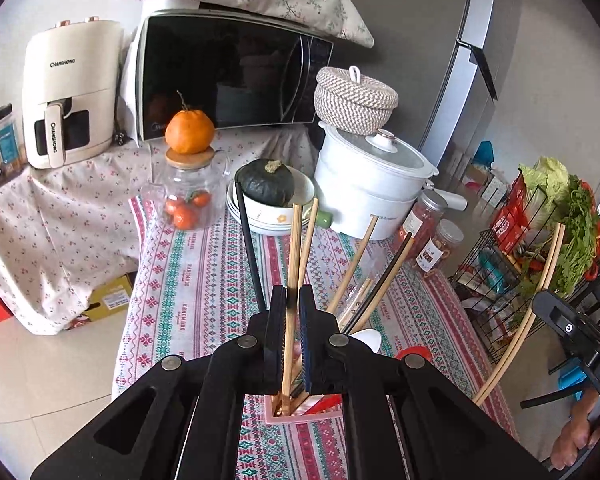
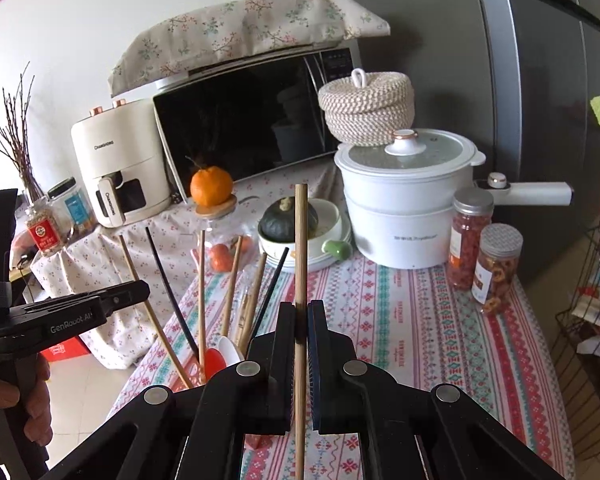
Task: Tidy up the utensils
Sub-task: 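Lower the right tool's chopstick into the basket and open the right tool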
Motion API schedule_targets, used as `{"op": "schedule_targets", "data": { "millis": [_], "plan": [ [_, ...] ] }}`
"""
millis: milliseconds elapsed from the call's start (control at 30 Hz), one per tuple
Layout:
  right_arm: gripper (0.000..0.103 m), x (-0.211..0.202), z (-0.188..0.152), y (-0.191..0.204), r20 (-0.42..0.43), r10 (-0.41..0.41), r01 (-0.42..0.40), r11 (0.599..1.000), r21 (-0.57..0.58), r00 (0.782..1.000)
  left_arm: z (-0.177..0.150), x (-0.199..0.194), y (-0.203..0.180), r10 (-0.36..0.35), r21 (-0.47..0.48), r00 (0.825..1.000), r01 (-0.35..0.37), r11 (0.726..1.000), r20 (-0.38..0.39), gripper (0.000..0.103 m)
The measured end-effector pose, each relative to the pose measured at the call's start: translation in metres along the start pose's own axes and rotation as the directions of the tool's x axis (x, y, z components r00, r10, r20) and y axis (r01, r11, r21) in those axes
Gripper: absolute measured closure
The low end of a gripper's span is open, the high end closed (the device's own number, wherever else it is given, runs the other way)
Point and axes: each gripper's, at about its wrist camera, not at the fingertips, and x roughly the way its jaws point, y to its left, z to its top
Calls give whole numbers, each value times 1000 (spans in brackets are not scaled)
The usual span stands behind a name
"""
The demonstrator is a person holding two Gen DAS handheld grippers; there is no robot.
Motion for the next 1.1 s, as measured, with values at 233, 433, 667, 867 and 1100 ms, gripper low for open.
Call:
{"op": "schedule_targets", "data": {
  "millis": [233, 433, 667, 867, 1100],
  "plan": [
    [99, -1, 8, 16, 78, 49, -50, 999, 13, 996, -4, -10, 1, -3, -6, 1000, 3, 1000, -5, 55],
    [99, -3, 18, 35, 163, 100, -108, 994, 37, 982, -18, -21, 9, 28, -11, 996, -29, 1000, -81, 49],
    [99, 16, 24, 57, 225, 86, -98, 994, 46, 970, -51, -20, 26, 92, -2, 981, -94, 996, -173, 34],
    [99, 39, 19, 70, 273, 23, -33, 999, 32, 962, -64, -19, 32, 94, 16, 971, -93, 996, -222, 33],
    [99, 75, 7, 74, 234, -23, 8, 998, 63, 972, -67, -19, 31, 88, 35, 968, -82, 996, -234, 33]
  ]
}}
